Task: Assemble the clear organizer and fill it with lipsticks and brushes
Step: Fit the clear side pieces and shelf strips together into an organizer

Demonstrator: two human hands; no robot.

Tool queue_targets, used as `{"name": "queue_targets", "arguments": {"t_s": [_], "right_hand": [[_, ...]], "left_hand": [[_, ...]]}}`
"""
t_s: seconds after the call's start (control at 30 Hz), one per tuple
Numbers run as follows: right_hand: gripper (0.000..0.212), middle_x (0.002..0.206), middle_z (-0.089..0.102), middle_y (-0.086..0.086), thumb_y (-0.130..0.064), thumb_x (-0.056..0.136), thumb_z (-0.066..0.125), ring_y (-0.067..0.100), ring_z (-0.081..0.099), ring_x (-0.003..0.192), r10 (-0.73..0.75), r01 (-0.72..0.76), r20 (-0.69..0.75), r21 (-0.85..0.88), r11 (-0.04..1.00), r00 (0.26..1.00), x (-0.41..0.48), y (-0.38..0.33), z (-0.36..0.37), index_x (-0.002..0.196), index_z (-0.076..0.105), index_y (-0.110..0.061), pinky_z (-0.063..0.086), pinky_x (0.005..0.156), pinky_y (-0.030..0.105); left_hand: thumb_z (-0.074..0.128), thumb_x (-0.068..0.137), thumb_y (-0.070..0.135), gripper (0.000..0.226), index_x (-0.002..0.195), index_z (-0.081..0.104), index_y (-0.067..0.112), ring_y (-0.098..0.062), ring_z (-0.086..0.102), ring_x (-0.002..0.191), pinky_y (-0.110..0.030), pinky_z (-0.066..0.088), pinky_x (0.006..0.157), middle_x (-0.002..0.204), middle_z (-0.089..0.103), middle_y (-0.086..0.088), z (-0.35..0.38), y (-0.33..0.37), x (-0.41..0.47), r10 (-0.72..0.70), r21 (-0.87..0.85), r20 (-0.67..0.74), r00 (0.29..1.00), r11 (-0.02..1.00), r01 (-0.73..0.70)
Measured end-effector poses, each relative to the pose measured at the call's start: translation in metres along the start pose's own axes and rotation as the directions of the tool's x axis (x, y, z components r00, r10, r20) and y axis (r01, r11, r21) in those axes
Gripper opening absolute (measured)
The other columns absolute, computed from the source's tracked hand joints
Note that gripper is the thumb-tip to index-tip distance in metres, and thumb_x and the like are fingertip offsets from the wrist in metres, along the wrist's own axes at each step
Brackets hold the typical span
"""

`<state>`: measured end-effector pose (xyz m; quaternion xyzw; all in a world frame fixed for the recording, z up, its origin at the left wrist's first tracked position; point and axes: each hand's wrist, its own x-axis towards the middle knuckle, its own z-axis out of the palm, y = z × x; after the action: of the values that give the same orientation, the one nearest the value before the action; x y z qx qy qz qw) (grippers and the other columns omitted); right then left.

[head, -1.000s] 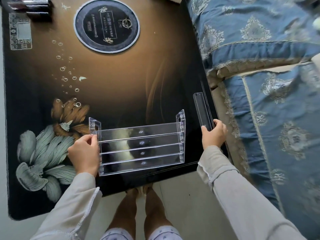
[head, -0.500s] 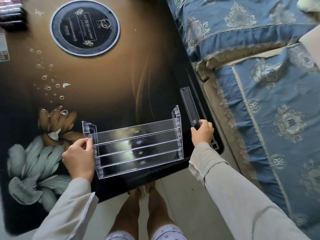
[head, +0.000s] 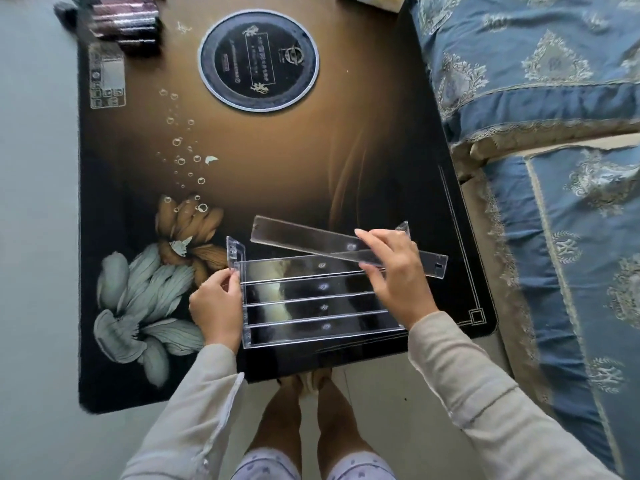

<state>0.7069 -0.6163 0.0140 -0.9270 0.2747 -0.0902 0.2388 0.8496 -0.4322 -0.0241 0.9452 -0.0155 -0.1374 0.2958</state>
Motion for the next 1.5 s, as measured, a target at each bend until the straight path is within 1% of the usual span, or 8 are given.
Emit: {"name": "queue_targets", "arguments": {"t_s": [0.33, 0.5, 0.67, 0.93, 1.07, 1.2, 1.33, 1.5], "right_hand": [[0.046, 0.101, 0.069, 0.013, 0.003, 0.067, 0.074, 0.032, 0.063, 0.095, -0.172, 0.178, 0.18, -0.017, 0.984, 0.969, 0.02, -0.031, 0.037, 0.112, 0.065, -0.003, 0.048, 0.088, 0.041], [0.045, 0.104, 0.068, 0.014, 0.003, 0.07, 0.071, 0.033, 0.06, 0.098, -0.176, 0.177, 0.212, 0.015, 0.984, 0.961, 0.032, -0.034, 0.044, 0.113, 0.064, -0.002, 0.043, 0.092, 0.04], [0.045, 0.105, 0.067, 0.015, 0.002, 0.072, 0.071, 0.035, 0.06, 0.099, -0.184, 0.187, 0.227, 0.011, 0.982, 0.956, 0.035, -0.034, 0.043, 0.116, 0.062, -0.002, 0.044, 0.092, 0.042], [0.046, 0.102, 0.068, 0.016, 0.001, 0.071, 0.072, 0.036, 0.061, 0.095, -0.211, 0.224, 0.236, -0.031, 0.974, 0.948, 0.041, -0.036, 0.039, 0.115, 0.063, -0.002, 0.045, 0.087, 0.042], [0.046, 0.102, 0.068, 0.016, 0.001, 0.07, 0.073, 0.036, 0.062, 0.094, -0.23, 0.252, 0.254, -0.062, 0.966, 0.94, 0.048, -0.034, 0.038, 0.115, 0.064, -0.003, 0.046, 0.085, 0.042], [0.045, 0.107, 0.067, 0.014, -0.002, 0.074, 0.07, 0.034, 0.059, 0.1, -0.212, 0.239, 0.28, -0.066, 0.969, 0.936, 0.052, -0.031, 0.042, 0.118, 0.062, -0.006, 0.043, 0.088, 0.04], [0.045, 0.11, 0.066, 0.013, -0.004, 0.077, 0.068, 0.033, 0.057, 0.103, -0.192, 0.223, 0.3, -0.071, 0.972, 0.934, 0.05, -0.03, 0.043, 0.121, 0.06, -0.008, 0.042, 0.09, 0.039], [0.046, 0.114, 0.064, 0.011, -0.006, 0.079, 0.066, 0.03, 0.055, 0.106, -0.17, 0.198, 0.308, -0.062, 0.978, 0.936, 0.05, -0.03, 0.044, 0.125, 0.057, -0.011, 0.038, 0.092, 0.036]], "left_hand": [[0.062, 0.083, 0.013, 0.015, 0.095, 0.071, 0.01, -0.031, 0.067, 0.083, -0.026, 0.042, 0.071, 0.088, 0.074, -0.014, -0.017, -0.019, -0.002, -0.059, -0.077, -0.044, 0.997, 0.995, 0.056], [0.055, 0.084, 0.0, 0.034, 0.115, 0.062, 0.01, -0.014, 0.06, 0.086, -0.021, 0.042, 0.074, 0.104, 0.07, -0.009, -0.025, -0.019, -0.002, 0.001, -0.22, 0.01, 1.0, 0.975, 0.001], [0.046, 0.084, 0.0, 0.041, 0.122, 0.058, 0.012, -0.01, 0.055, 0.093, -0.016, 0.041, 0.074, 0.114, 0.066, -0.007, -0.027, -0.016, 0.004, -0.028, -0.288, 0.056, 0.998, 0.957, 0.043], [0.046, 0.087, 0.011, 0.036, 0.12, 0.059, 0.013, -0.01, 0.052, 0.09, -0.018, 0.034, 0.08, 0.112, 0.067, -0.008, -0.024, -0.009, 0.009, -0.076, -0.256, 0.033, 0.997, 0.963, 0.082], [0.044, 0.09, 0.015, 0.033, 0.116, 0.063, 0.009, -0.017, 0.058, 0.094, -0.023, 0.04, 0.085, 0.11, 0.069, -0.011, -0.023, -0.005, 0.012, -0.12, -0.29, 0.005, 0.993, 0.95, 0.116], [0.049, 0.09, 0.017, 0.028, 0.108, 0.067, 0.007, -0.011, 0.053, 0.084, -0.007, 0.029, 0.069, 0.102, 0.072, -0.011, -0.023, -0.002, 0.016, -0.129, -0.287, -0.039, 0.991, 0.951, 0.112], [0.054, 0.089, 0.02, 0.024, 0.1, 0.07, 0.007, -0.016, 0.055, 0.078, -0.022, 0.038, 0.073, 0.093, 0.072, -0.012, -0.022, 0.003, 0.02, -0.142, -0.301, -0.047, 0.989, 0.946, 0.122], [0.06, 0.084, 0.019, 0.019, 0.093, 0.071, 0.007, -0.024, 0.061, 0.079, -0.024, 0.039, 0.074, 0.089, 0.073, -0.013, -0.018, 0.006, 0.027, -0.206, -0.28, -0.094, 0.974, 0.944, 0.173]]}}
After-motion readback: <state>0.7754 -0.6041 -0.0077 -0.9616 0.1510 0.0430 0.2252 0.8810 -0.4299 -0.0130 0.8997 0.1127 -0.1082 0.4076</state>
